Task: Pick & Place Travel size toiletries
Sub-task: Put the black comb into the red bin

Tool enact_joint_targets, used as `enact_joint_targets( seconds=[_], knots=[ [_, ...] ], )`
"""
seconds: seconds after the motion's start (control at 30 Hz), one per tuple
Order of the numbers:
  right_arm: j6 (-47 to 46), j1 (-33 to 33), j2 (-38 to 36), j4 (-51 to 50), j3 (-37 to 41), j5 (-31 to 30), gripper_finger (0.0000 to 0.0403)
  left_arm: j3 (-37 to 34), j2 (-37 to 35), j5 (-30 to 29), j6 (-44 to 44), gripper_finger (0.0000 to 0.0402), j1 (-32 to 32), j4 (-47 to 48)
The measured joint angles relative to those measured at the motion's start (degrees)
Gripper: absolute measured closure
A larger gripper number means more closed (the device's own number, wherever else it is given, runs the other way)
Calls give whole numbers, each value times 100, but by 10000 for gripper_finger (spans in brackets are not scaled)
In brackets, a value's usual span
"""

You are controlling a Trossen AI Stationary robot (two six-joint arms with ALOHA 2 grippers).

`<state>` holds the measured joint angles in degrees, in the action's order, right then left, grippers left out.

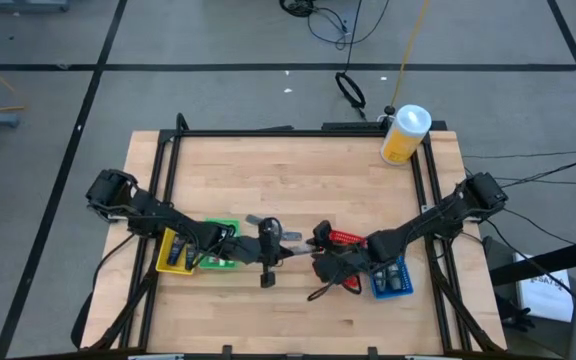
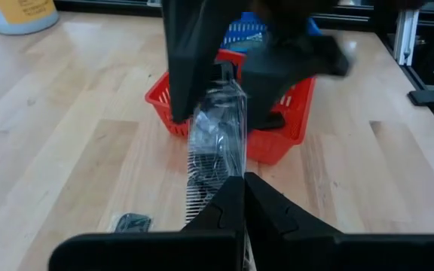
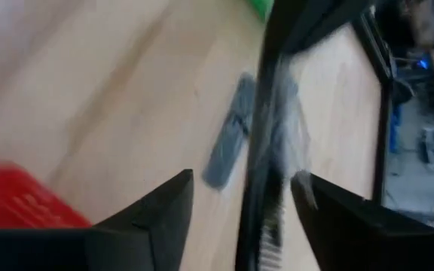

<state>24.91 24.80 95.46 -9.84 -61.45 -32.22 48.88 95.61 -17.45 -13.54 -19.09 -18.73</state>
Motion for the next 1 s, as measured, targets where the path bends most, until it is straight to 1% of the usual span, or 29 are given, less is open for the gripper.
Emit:
enact_joint_targets(
  seconds=[0.07,0.1,0.23,0.33,0.37,0.4,0.5,0.6,0.63,0.7,0.77,0.87,0.93,1.0],
  knots=[
    [-6,2,69,62,61,-238,203,0,0,2,-59,400,0,4],
    [-61,2,81,197,63,-242,219,0,0,2,-79,400,0,0],
    [-495,55,62,212,66,-249,300,2,0,-34,-78,386,7,-4],
    [-797,177,57,157,66,-247,367,6,0,-57,206,363,7,-84],
    [-937,227,41,88,43,-245,384,7,0,-59,303,351,18,-119],
    [-1123,283,-2,-31,26,-244,391,7,-1,-59,414,337,25,-159],
    [-2089,383,-169,-639,-167,-240,382,4,-157,-60,660,291,39,-135],
    [-3446,499,-470,-2083,-563,-193,378,17,-328,-158,718,250,46,-81],
    [-3922,521,-555,-2599,-753,-43,381,11,-386,-277,676,239,29,79],
    [-5045,529,-685,-3524,-1128,538,391,8,-415,-588,479,223,6,185],
    [-6345,527,-775,-4295,-1361,1226,395,10,-417,-1079,342,215,-52,427],
    [-8146,494,-847,-4881,-1372,2094,389,7,-407,-1762,234,215,-133,735],
    [-8969,492,-843,-5101,-1297,2330,385,7,-407,-2020,176,220,-155,923],
    [-9551,488,-843,-5074,-1128,2333,386,7,-401,-2138,172,228,-162,1052]
  ],
)
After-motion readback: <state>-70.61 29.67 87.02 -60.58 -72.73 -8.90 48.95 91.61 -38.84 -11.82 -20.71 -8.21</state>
